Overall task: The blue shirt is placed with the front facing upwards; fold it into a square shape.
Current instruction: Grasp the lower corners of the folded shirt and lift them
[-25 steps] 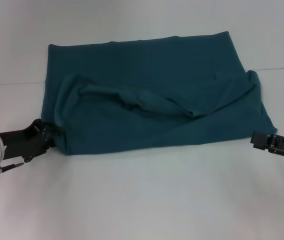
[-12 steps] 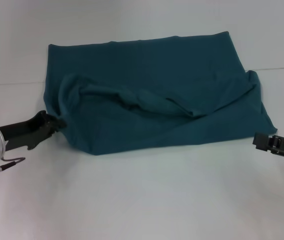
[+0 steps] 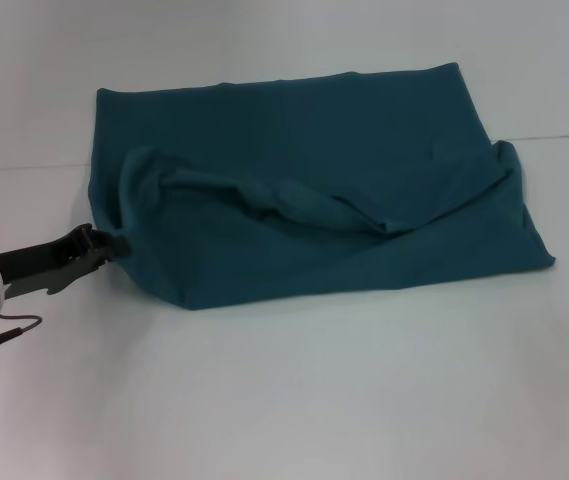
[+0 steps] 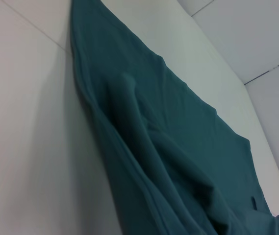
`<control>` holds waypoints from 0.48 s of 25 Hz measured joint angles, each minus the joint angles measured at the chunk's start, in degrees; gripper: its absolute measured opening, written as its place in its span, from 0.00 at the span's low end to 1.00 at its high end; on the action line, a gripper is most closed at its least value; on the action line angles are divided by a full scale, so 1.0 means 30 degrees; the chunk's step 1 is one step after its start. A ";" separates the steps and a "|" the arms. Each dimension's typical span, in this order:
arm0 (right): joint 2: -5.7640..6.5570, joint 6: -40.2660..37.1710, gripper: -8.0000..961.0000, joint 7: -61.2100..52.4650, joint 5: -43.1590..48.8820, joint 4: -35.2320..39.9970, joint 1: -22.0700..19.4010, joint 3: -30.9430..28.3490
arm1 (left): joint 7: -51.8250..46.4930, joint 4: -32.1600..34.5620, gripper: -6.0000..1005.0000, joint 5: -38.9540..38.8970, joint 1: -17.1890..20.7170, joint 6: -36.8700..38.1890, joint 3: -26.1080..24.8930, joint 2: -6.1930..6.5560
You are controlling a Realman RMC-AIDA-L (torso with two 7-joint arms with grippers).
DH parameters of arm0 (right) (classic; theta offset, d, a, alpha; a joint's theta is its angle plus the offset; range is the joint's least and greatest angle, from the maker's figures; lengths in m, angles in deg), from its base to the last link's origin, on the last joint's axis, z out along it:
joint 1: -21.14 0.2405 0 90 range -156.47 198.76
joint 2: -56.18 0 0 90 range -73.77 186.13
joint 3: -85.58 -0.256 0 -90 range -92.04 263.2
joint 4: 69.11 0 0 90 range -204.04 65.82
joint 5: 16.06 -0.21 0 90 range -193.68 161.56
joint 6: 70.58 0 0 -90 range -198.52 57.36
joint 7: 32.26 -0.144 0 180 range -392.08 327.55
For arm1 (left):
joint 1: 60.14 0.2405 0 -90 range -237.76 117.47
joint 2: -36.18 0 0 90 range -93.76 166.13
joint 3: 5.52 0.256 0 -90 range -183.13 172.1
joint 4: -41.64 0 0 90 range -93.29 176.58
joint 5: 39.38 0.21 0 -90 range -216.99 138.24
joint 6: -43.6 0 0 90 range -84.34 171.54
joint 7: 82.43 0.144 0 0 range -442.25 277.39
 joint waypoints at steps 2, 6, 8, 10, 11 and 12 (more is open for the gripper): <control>0.0412 0.0133 0.96 -0.1560 0.0300 0.0942 0.0251 -0.0320 | -0.0021 0.0003 0.06 -0.0038 -0.0036 -0.0035 0.0001 -0.0014; 0.0987 0.0803 0.96 -0.4554 0.2473 0.2505 0.1133 -0.0865 | -0.0117 -0.0007 0.06 -0.0074 -0.0192 -0.0120 0.0012 -0.0080; 0.1112 0.1320 0.96 -0.5329 0.4596 0.2873 0.1827 -0.1166 | -0.0163 -0.0006 0.06 -0.0080 -0.0274 -0.0128 0.0014 -0.0097; 0.1118 0.1908 0.96 -0.5254 0.6565 0.2987 0.2623 -0.1387 | -0.0191 -0.0002 0.06 -0.0081 -0.0343 -0.0130 0.0015 -0.0105; 0.1071 0.2013 0.96 -0.5009 0.7145 0.2943 0.2980 -0.1399 | -0.0190 -0.0018 0.06 -0.0081 -0.0375 -0.0130 0.0016 -0.0104; 0.0960 0.2245 0.96 -0.4730 0.7650 0.2833 0.3318 -0.1355 | -0.0190 -0.0034 0.06 -0.0080 -0.0384 -0.0138 0.0014 -0.0101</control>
